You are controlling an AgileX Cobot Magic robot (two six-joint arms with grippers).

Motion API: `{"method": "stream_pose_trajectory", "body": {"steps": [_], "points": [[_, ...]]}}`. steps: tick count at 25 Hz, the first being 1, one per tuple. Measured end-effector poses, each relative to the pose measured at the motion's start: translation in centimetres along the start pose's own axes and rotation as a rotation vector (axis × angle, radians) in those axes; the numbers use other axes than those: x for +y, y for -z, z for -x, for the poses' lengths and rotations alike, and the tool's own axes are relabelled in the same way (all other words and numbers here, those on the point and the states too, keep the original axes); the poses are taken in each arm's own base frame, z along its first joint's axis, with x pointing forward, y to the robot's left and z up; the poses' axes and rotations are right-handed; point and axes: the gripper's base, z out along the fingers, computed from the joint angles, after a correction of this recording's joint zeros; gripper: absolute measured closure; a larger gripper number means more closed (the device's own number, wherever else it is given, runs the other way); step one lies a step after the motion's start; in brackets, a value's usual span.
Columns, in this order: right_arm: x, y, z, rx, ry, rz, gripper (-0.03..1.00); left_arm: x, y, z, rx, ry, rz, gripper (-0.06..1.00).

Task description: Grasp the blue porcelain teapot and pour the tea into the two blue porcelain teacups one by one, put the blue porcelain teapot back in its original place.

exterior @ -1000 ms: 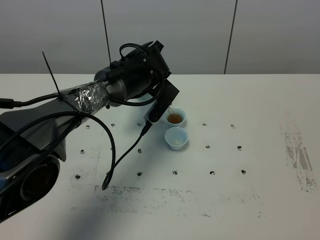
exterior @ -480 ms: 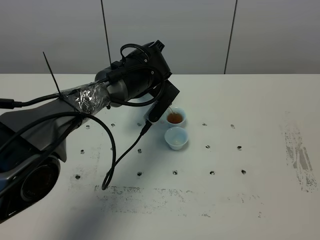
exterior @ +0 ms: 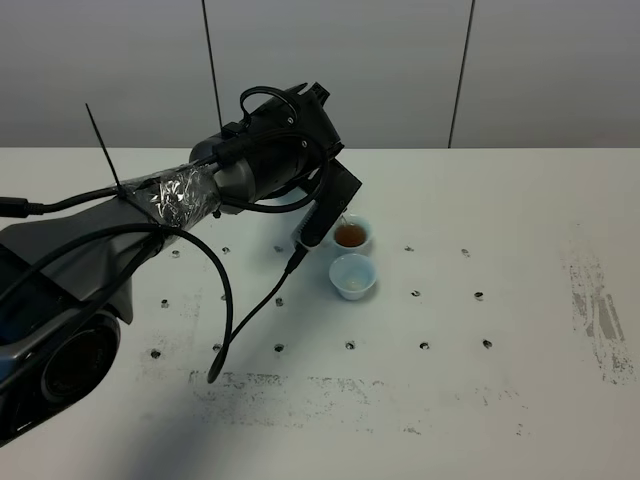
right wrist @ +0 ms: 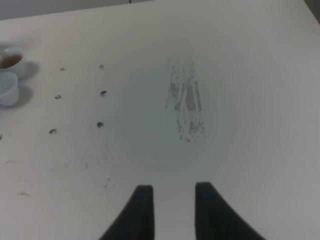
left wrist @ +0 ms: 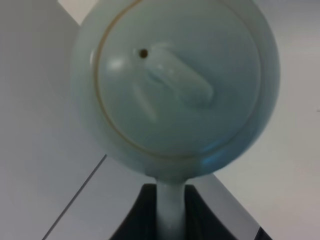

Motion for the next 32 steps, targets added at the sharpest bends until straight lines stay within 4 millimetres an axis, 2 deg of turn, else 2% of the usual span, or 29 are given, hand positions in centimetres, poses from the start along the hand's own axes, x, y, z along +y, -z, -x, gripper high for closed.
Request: {"method": "stream_pose_trajectory", "body": {"steps": [5, 10, 15, 22, 25, 27, 30, 32], "points": [[0.0, 0.0, 0.0, 0.000, 0.000, 0.000, 0.75, -0.2, 0.0, -0.2, -0.029, 0.035, -0.020, 0.82], [0.0, 0.0, 0.0, 0.000, 0.000, 0.000, 0.75, -0.6, 0.2, -1.6, -0.046, 0.092, -0.058, 0.82], [0.0, 0.0, 0.0, 0.000, 0.000, 0.000, 0.75, -1.1, 0.2, -2.6, -0.119, 0.192, -0.106, 0.82], [0.0, 0.0, 0.0, 0.000, 0.000, 0.000, 0.75, -2.2, 0.1, -3.0, -0.265, 0.388, -0.230, 0.82], [0.0, 0.0, 0.0, 0.000, 0.000, 0.000, 0.75, -2.4, 0.9, -4.2, -0.308, 0.512, -0.261, 0.82], [0.0, 0.0, 0.0, 0.000, 0.000, 0.000, 0.75, -2.8, 2.1, -5.7, -0.325, 0.588, -0.257, 0.82], [0.0, 0.0, 0.0, 0.000, 0.000, 0.000, 0.75, -4.1, 3.4, -7.8, -0.368, 0.713, -0.259, 0.82], [0.0, 0.0, 0.0, 0.000, 0.000, 0.000, 0.75, -5.1, 3.7, -8.5, -0.418, 0.792, -0.275, 0.82]]}}
